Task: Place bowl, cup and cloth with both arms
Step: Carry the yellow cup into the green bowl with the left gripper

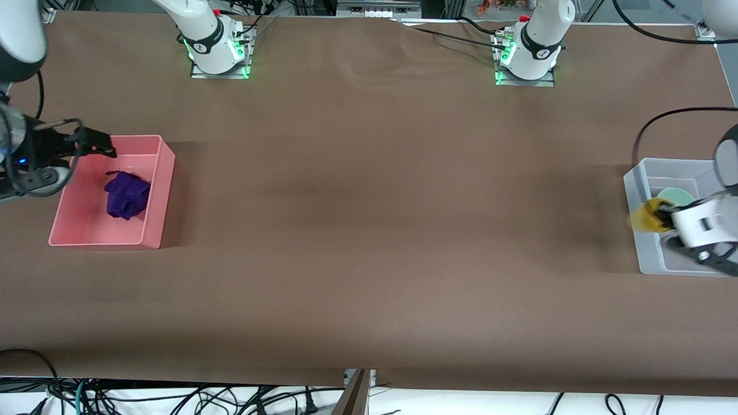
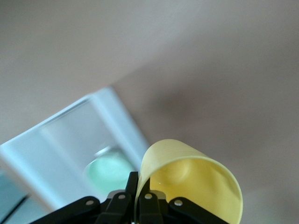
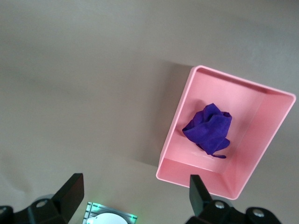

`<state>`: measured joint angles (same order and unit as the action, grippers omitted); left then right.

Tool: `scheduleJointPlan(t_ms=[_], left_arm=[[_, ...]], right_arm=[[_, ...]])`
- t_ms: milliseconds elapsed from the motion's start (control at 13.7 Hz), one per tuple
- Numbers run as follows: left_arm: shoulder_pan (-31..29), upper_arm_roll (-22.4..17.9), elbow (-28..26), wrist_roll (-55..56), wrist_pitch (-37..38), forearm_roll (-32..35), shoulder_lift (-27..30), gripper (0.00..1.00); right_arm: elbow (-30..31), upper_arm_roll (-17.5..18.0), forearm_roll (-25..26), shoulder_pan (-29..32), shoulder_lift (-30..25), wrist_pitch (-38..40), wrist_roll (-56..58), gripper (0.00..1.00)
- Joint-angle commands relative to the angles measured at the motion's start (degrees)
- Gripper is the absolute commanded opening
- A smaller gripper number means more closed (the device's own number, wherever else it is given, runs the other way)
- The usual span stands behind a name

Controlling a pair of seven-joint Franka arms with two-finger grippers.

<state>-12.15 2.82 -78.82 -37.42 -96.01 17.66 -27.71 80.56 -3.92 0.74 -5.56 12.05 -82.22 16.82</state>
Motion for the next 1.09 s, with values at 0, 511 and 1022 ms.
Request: scheduleJointPlan(t_ms=[0,511,1022], left_arm=[[-7.5,0.4,-3.6,-11.3,-4.9,3.1,-0.6,0.00],[-20.4,0.9,-20.4,-23.2,-30.8,-1.7,-1.5,0.00],[-22.1,4.2,-18.7,-25.7,-27.3,-8.0,0.5,1.00]], right_arm=[[-0.1,1.1,1.7,1.3,-3.2,-3.6,-0.8,1.00],[1.2,0.2,2.4,1.3,-6.1,-6.4,-0.7,1.00],[1.4,-0.4,1.5,2.9,-6.7,-1.5,-5.8,1.00]])
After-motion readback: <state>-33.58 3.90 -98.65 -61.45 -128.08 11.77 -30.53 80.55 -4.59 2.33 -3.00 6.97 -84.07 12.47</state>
